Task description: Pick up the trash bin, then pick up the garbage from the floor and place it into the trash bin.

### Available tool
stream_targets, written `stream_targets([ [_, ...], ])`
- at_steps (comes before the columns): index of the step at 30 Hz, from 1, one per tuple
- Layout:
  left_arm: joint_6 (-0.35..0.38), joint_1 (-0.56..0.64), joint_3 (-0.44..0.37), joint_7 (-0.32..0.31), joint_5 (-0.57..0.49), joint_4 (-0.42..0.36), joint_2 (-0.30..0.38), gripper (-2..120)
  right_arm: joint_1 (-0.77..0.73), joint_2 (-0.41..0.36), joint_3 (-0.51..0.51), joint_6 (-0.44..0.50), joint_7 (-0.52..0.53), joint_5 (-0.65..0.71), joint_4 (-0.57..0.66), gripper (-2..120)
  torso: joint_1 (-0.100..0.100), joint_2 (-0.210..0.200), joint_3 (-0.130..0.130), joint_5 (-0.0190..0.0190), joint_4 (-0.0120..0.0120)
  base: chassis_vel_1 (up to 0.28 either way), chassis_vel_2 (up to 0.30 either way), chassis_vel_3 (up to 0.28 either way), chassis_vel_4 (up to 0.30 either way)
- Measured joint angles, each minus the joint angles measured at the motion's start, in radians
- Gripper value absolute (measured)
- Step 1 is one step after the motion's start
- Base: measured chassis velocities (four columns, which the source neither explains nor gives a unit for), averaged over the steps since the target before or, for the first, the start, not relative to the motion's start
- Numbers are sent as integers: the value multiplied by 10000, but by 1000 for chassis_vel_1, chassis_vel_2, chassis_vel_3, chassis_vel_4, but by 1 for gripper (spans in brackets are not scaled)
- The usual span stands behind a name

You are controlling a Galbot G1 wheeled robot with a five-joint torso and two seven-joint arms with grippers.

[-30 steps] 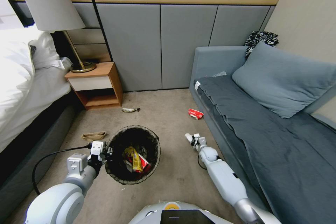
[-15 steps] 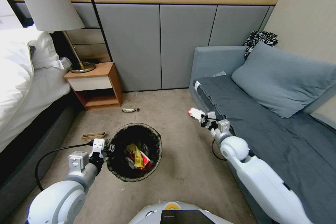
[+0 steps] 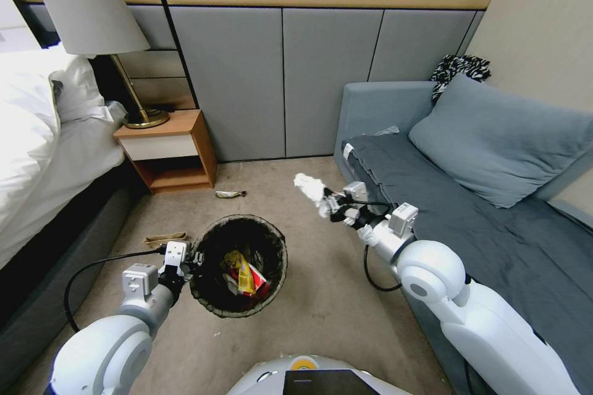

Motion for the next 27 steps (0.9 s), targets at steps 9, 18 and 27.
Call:
stream_targets([
  [9,0,47,30,0,17,0,-57,1,78,64,-1309,-137,-32,-200,44,0,0,0,0,0,-1,0,0,0,0],
  [18,0,81,30,0,15,0,-77,1,297,296,-2473,-233,31,-641,-435,0,0,0,0,1,0,0,0,0,0],
  [27,0,131,9,5,14,0,-97,1,613,548,-3400,-241,258,-889,-977,0,1,0,0,1,0,0,0,0,0],
])
